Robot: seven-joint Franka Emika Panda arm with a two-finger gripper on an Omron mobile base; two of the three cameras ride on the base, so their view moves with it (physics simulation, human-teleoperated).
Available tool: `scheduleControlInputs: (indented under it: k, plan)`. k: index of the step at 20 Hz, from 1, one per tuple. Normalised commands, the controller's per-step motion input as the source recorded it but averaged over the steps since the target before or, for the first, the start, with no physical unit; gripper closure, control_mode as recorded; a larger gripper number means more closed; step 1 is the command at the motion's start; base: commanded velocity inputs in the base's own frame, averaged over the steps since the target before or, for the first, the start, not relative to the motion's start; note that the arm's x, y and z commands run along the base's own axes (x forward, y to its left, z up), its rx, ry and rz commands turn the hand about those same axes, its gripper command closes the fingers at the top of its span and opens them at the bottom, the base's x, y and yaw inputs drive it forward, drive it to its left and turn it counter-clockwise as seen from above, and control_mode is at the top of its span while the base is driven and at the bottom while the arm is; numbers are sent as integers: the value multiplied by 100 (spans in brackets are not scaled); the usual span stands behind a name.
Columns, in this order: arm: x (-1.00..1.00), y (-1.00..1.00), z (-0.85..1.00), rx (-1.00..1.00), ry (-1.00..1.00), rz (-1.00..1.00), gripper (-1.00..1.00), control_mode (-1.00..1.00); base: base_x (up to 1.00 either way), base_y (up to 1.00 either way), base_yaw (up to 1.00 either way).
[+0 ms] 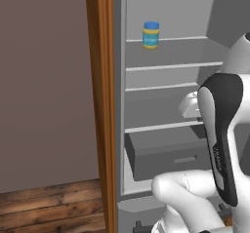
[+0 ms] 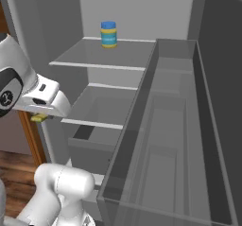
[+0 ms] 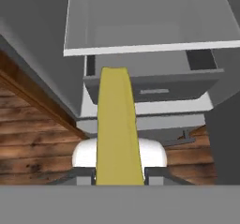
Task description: Retrieve the butter from the fridge and place it on a plate on the dining table. Then retrieve the butter knife by the fridge and place it near the plate.
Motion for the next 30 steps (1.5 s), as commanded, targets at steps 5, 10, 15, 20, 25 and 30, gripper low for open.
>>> scheduleControlInputs:
  k: [5,10,15,20,25,30]
  plan:
    - [-2,42,-41,0,15,19,100,-100,0,0,0]
    - [9,4,-25,-4,21,1,100,-100,0,0,0]
    - [16,-23,-28,-11,13,-4,100,-100,0,0,0]
    - [0,-3,-31,-11,9,-19,100,-100,0,0,0]
    - [0,0,-34,-1,0,-9,100,-100,0,0,0]
    - [0,0,-3,0,0,0,100,-100,0,0,0]
